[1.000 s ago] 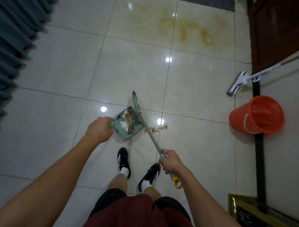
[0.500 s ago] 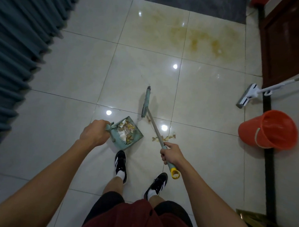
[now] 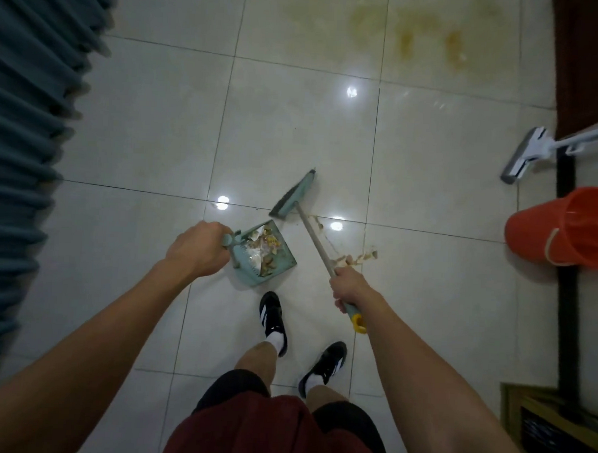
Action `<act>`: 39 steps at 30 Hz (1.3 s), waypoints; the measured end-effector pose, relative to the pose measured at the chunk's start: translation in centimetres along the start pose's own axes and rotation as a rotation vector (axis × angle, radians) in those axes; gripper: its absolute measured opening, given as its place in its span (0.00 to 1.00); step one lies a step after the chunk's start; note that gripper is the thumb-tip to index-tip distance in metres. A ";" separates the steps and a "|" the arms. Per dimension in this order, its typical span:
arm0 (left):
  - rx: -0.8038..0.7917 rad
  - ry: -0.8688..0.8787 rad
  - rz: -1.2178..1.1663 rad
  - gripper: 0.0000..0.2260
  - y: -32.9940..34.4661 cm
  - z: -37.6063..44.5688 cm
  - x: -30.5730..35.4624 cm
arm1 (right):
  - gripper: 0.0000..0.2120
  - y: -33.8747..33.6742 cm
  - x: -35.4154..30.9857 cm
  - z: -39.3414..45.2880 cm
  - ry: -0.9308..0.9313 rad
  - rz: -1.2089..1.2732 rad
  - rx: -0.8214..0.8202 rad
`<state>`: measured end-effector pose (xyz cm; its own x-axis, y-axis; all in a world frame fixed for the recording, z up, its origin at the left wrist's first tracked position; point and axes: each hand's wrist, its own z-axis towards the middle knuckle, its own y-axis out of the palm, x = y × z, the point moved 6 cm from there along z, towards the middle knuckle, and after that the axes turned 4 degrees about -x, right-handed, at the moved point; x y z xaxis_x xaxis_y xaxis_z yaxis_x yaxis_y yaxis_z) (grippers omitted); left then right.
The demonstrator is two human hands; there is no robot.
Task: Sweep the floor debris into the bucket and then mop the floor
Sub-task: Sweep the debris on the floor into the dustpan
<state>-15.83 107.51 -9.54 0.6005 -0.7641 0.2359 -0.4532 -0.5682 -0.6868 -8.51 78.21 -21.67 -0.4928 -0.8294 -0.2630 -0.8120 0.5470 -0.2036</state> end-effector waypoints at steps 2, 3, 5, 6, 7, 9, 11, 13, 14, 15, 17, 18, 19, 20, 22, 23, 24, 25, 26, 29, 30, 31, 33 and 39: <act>-0.002 0.028 0.024 0.06 -0.2 0.2 0.8 | 0.17 0.4 1.2 -0.4 0.012 -0.170 0.022; -0.003 0.038 0.036 0.06 -0.2 0.2 1.2 | 0.18 0.6 2.0 -0.6 0.029 -0.218 0.023; -0.004 0.051 0.058 0.06 -0.1 -0.1 2.0 | 0.18 1.0 3.6 -1.3 0.066 -0.266 0.030; -0.008 0.058 0.068 0.07 0.1 -0.4 2.3 | 0.17 1.0 4.3 -1.7 0.077 -0.274 0.044; -0.012 0.063 0.072 0.07 0.4 -0.8 2.6 | 0.17 1.0 4.9 -2.0 0.078 -0.274 0.056; -0.015 0.069 0.084 0.07 1.3 -1.7 3.2 | 0.18 0.9 6.4 -2.4 0.086 -0.257 0.085; -0.020 0.084 0.116 0.08 2.4 -2.8 3.9 | 0.18 0.7 8.2 -2.9 0.101 -0.247 0.103; -0.013 0.100 0.126 0.07 3.5 -3.6 4.5 | 0.17 0.3 10.1 -3.7 0.122 -0.269 0.118; -0.009 0.107 0.133 0.07 4.0 -4.1 4.8 | 0.17 0.2 11.1 -4.2 0.128 -0.277 0.122; -0.009 0.114 0.143 0.07 4.6 -4.5 5.1 | 0.17 0.1 12.1 -4.8 0.133 -0.274 0.129; -0.002 0.128 0.153 0.07 5.5 -5.2 5.8 | 0.17 0.0 14.2 -5.7 0.149 -0.277 0.132; 0.005 0.135 0.156 0.07 5.9 -5.5 6.3 | 0.17 0.0 15.5 -6.1 0.161 -0.282 0.131; 0.013 0.143 0.160 0.07 6.3 -5.8 6.7 | 0.17 0.1 16.7 -6.4 0.171 -0.274 0.132; 0.017 0.153 0.166 0.07 6.7 -6.0 7.1 | 0.17 0.1 17.8 -6.7 0.176 -0.254 0.146; 0.026 0.175 0.184 0.08 7.3 -6.5 8.1 | 0.17 -0.2 19.8 -7.5 0.179 -0.222 0.185; 0.030 0.183 0.197 0.08 7.5 -6.7 8.5 | 0.17 -0.4 20.6 -7.8 0.180 -0.214 0.200; 0.031 0.189 0.212 0.09 7.8 -7.0 8.9 | 0.17 -0.5 21.4 -8.1 0.183 -0.205 0.206; 0.032 0.194 0.227 0.11 8.0 -7.2 9.3 | 0.17 -0.6 22.1 -8.4 0.189 -0.187 0.213; 0.038 0.198 0.240 0.12 8.2 -7.5 9.7 | 0.17 -0.8 22.7 -8.7 0.194 -0.168 0.220; 0.057 0.213 0.259 0.14 8.8 -8.1 10.6 | 0.16 -1.4 24.2 -9.7 0.197 -0.107 0.257; 0.060 0.218 0.264 0.14 9.1 -8.3 11.0 | 0.15 -1.6 24.7 -10.1 0.195 -0.077 0.276; 0.061 0.221 0.272 0.14 9.3 -8.4 11.2 | 0.15 -1.8 25.0 -10.5 0.188 -0.046 0.296; 0.069 0.225 0.286 0.14 9.7 -8.5 11.4 | 0.15 -2.1 25.7 -11.3 0.174 0.006 0.335; 0.048 0.253 0.275 0.16 10.5 -7.6 11.9 | 0.19 -1.7 27.2 -11.3 0.072 0.167 0.379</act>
<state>-18.42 90.12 -8.76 0.2757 -0.9410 0.1962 -0.5399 -0.3204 -0.7783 -24.09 53.47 -17.86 -0.6396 -0.7240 -0.2585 -0.5528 0.6668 -0.4998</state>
